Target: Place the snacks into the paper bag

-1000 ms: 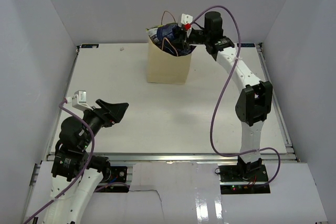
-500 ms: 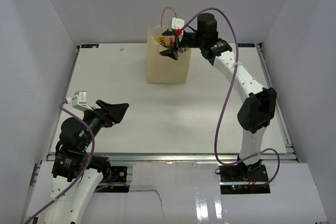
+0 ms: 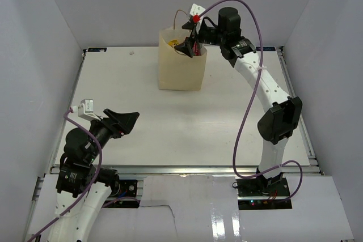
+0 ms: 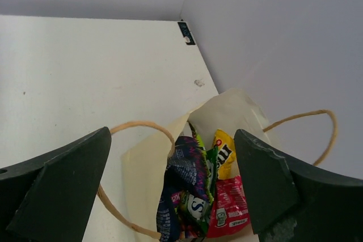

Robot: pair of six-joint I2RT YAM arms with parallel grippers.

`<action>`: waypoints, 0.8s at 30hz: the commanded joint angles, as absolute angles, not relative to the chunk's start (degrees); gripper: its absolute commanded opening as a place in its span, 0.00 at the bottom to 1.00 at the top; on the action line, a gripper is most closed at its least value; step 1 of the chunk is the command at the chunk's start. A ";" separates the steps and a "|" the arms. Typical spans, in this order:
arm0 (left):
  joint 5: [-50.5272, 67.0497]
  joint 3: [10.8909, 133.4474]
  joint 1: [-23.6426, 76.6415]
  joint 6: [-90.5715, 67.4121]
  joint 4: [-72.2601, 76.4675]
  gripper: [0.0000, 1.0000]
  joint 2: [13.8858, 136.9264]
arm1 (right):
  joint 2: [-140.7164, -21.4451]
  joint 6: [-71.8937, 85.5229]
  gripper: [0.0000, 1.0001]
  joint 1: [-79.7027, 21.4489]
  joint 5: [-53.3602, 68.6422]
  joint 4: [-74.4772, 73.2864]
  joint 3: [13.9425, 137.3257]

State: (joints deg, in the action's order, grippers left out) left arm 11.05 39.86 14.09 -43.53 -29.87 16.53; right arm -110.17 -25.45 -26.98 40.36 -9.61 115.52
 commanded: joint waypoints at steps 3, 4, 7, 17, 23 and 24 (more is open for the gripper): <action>11.60 39.64 13.89 -42.89 -28.57 0.93 16.43 | -104.07 -14.69 0.90 -23.74 33.59 -5.63 119.63; 11.69 39.73 13.89 -42.72 -28.30 0.93 16.61 | -103.54 -10.50 0.90 -22.16 32.01 -3.71 118.75; 12.04 40.43 13.89 -42.36 -27.51 0.93 17.84 | -102.75 -7.65 0.90 -18.74 32.78 -3.69 116.90; 12.22 43.94 13.89 -39.64 -27.51 0.93 26.09 | -91.94 -8.26 0.90 -7.83 37.52 -17.56 99.17; 12.83 46.14 13.97 -36.13 -26.89 0.94 33.29 | -74.67 -15.28 0.90 -2.29 32.90 -21.45 76.52; 12.92 46.84 13.89 -35.60 -26.72 0.94 34.09 | -72.53 -16.51 0.90 -2.11 31.48 -21.45 73.86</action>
State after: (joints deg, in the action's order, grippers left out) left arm 11.90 43.90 14.09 -38.59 -27.81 31.99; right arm -81.14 -11.90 -2.87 34.46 -19.25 79.90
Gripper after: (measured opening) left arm 0.936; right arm 0.900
